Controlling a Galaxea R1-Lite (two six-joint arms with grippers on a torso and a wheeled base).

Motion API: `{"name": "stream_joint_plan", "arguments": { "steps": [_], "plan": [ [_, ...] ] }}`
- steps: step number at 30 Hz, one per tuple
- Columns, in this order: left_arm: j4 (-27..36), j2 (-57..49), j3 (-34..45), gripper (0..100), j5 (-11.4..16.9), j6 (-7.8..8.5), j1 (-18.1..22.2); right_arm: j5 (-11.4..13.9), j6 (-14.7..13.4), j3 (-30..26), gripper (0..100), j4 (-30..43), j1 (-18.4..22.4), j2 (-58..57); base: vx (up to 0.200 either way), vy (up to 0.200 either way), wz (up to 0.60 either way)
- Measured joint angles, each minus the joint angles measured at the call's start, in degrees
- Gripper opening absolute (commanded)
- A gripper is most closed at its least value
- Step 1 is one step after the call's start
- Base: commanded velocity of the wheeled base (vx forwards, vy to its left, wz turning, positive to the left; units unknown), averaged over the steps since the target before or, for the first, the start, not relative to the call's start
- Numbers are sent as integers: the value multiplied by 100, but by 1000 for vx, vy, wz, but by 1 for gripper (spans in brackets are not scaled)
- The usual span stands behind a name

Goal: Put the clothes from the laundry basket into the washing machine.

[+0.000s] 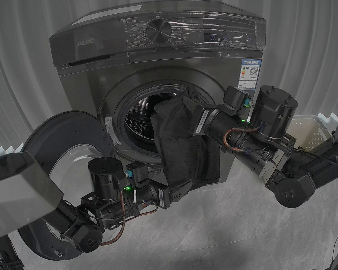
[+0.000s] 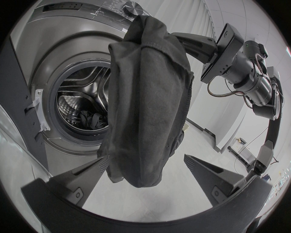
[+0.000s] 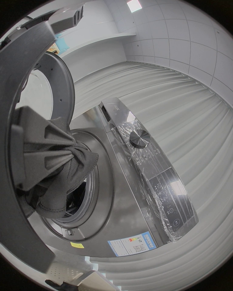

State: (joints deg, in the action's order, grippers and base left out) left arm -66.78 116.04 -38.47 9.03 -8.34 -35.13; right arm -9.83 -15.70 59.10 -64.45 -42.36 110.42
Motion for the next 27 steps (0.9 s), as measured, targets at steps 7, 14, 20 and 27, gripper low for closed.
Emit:
{"name": "stream_joint_plan", "arguments": {
  "steps": [7, 14, 20, 27],
  "plan": [
    [-685, 513, -140, 100, -6, -6, 0, 0, -2, -21, 0, -22, -24, 9, 0, 0, 0],
    [-1070, 1017, -505, 100, -17, -24, 16, -2, -9, -37, 0, -24, -63, 9, 0, 0, 0],
    [-1145, 1309, -791, 0, -132, -26, 22, -7, -37, -63, 0, -26, -66, 9, 0, 0, 0],
    [-1495, 1395, -837, 0, -156, -96, 10, -5, -46, -126, 0, -30, -30, 11, 0, 0, 0]
  ]
}}
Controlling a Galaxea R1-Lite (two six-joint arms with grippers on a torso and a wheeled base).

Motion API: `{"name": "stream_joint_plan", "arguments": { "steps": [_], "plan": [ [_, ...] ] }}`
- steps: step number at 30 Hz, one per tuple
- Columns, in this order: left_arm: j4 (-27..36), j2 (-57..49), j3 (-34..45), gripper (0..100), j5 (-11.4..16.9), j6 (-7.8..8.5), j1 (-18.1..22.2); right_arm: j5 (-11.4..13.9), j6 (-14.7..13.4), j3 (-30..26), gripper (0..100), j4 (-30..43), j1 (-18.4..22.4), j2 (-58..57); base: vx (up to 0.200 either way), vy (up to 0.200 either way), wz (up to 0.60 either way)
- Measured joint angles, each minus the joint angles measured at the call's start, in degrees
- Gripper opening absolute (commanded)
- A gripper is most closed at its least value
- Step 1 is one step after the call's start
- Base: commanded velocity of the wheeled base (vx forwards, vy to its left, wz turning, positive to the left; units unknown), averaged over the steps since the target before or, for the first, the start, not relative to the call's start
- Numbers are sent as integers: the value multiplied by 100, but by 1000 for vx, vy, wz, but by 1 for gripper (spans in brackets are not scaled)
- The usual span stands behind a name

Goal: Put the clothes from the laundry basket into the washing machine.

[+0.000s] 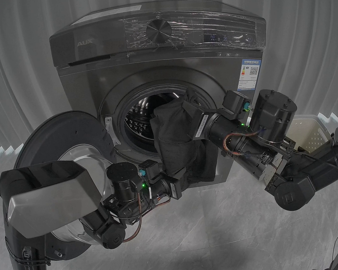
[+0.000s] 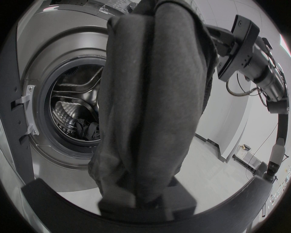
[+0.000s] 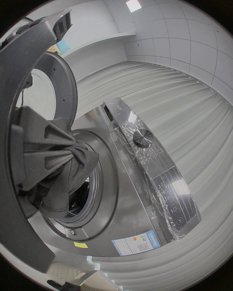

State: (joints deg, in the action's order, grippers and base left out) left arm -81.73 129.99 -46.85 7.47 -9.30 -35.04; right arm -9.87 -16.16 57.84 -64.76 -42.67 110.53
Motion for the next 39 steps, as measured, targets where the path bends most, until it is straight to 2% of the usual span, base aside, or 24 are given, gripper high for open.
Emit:
{"name": "stream_joint_plan", "arguments": {
  "steps": [7, 16, 17, 21, 28, 32, 39],
  "plan": [
    [-238, -284, 306, 0, -9, -74, -71, 5, 0, -46, 0, -17, 72, 74, 0, 0, 0],
    [-561, -1257, 1810, 0, 44, -55, -357, 9, 22, -60, 0, -216, 168, 315, 0, 0, 0],
    [-595, -1378, 1976, 0, 49, -51, -385, 11, 29, -62, 100, -246, 177, 350, 0, 0, 0],
    [-692, -1788, 2337, 0, 65, -49, -471, 16, 49, -55, 100, -332, 212, 473, 0, 0, 0],
    [-690, -2085, 2376, 0, 65, -73, -495, 13, 112, -127, 100, -288, 507, 527, 0, 0, 0],
    [-692, -2131, 2265, 0, 46, -117, -460, 17, 211, -405, 100, -307, 631, 492, 0, 0, 0],
    [-695, -2150, 2147, 0, 32, -290, -396, 126, 467, -1098, 100, -473, 723, 377, 0, 0, 0]
  ]
}}
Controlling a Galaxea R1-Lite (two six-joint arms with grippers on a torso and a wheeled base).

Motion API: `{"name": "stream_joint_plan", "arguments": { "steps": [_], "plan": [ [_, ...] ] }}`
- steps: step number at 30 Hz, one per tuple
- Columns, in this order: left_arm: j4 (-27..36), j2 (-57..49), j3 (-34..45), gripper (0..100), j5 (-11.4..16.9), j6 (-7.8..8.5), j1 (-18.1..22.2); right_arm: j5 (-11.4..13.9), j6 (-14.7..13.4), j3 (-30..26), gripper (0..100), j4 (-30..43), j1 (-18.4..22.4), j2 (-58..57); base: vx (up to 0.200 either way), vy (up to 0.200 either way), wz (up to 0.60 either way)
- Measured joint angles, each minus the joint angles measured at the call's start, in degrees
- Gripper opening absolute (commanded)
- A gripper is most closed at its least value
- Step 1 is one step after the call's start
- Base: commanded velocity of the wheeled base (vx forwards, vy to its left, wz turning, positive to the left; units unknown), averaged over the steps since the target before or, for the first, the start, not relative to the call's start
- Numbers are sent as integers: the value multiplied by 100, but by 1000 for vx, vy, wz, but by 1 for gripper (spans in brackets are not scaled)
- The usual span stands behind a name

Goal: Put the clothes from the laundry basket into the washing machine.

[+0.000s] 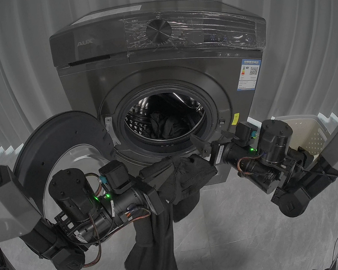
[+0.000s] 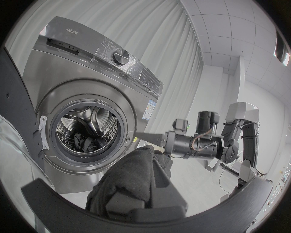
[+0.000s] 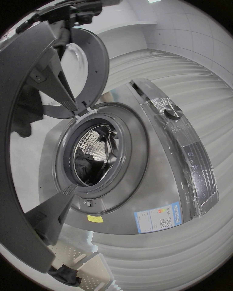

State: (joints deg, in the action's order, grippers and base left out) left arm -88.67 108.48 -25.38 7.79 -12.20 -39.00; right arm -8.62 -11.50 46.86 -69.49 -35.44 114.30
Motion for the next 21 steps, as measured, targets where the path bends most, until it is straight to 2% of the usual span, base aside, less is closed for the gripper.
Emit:
{"name": "stream_joint_plan", "arguments": {
  "steps": [8, 13, 18, 21],
  "plan": [
    [-4, -33, -50, 0, 9, -104, 88, 424, 347, -916, 100, -269, 168, -83, 0, 0, 0],
    [-6, -49, -212, 0, 26, -180, 190, 438, 395, -1186, 100, -261, 399, -90, 0, 0, 0],
    [-6, -41, -460, 0, 22, -284, 234, 506, 461, -1445, 100, -280, 463, -85, 0, 0, 0],
    [-1, -29, -564, 0, 23, -295, 258, 769, 553, -1599, 100, -313, 388, -73, 0, 0, 0]
  ]
}}
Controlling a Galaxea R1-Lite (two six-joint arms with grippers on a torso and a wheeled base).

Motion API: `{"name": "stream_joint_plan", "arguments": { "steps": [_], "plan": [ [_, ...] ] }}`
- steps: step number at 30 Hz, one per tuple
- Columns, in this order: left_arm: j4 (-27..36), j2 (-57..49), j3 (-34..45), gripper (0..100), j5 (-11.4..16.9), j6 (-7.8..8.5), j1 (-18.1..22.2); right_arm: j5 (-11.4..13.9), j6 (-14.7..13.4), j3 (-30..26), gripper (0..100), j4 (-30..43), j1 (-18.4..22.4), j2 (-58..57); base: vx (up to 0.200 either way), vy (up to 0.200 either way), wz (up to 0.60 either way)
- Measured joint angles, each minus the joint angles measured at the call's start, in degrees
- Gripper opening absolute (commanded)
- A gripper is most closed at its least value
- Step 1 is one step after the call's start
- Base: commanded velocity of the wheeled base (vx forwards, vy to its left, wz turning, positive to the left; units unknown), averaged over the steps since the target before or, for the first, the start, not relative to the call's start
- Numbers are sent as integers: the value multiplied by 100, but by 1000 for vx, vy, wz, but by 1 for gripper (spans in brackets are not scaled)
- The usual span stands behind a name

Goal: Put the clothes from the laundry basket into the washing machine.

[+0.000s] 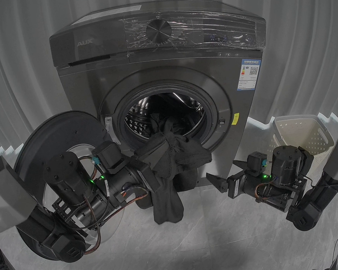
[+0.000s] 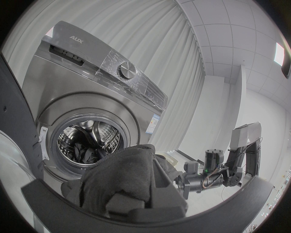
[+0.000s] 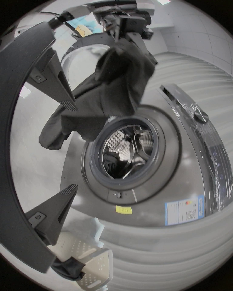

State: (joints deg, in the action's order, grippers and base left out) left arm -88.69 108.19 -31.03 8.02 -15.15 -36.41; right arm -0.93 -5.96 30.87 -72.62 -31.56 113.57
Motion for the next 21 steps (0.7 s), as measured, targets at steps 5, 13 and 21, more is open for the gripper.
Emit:
{"name": "stream_joint_plan", "arguments": {
  "steps": [5, 13, 21],
  "plan": [
    [1, 18, -84, 0, 7, -4, 15, 262, 52, 30, 100, -191, -261, 51, 0, 0, 0],
    [-5, 22, -59, 0, 7, -4, 17, 377, 55, 524, 100, -358, -407, 369, 0, 0, 0],
    [-5, 7, 49, 0, 7, -6, -22, 390, 38, 1058, 100, -369, -416, 581, 0, 0, 0]
  ]
}}
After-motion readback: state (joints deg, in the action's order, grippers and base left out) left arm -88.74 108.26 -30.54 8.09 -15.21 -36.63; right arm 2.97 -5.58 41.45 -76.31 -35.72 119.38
